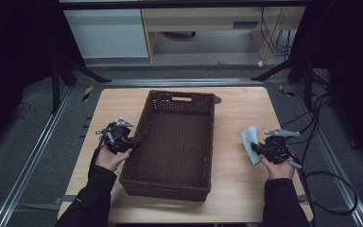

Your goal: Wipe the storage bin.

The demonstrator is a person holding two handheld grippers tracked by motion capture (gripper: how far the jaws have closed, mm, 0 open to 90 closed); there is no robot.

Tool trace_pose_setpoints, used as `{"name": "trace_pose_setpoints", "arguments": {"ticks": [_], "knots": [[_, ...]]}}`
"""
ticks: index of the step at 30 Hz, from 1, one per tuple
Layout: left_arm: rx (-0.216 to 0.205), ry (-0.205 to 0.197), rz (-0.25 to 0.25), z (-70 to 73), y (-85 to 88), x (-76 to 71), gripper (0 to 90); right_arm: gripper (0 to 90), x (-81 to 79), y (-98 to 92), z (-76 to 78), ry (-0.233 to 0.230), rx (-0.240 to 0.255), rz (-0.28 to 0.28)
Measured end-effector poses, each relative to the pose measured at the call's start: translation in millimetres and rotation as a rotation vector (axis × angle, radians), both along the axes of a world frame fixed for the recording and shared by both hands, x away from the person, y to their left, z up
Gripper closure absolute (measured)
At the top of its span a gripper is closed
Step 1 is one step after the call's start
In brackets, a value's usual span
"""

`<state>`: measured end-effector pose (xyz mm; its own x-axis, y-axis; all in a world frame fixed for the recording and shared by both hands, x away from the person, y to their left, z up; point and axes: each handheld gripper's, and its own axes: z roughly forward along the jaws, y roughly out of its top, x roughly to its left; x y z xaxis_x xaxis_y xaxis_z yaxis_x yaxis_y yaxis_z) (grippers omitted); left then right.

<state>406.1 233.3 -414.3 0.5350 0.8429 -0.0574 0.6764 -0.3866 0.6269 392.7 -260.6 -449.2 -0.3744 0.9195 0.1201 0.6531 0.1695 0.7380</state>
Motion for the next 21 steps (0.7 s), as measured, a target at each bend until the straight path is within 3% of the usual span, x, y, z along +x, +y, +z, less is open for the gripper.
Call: {"name": "trace_pose_setpoints", "arguments": {"ticks": [10,17,21], "knots": [[0.017,0.003,-0.011,1.4,-4.0,1.1,74.2,82.6,19.7,22.1,10.5,-0.039,-0.001,0.035],[0.016,0.006,-0.021,1.1,-2.4,3.5,74.3,82.6,34.2,27.8,11.6,-0.052,-0.002,0.038],[0.025,0.009,-0.048,1.4,2.0,7.6,74.5,82.6,42.1,32.1,15.3,-0.063,0.024,0.039]]}}
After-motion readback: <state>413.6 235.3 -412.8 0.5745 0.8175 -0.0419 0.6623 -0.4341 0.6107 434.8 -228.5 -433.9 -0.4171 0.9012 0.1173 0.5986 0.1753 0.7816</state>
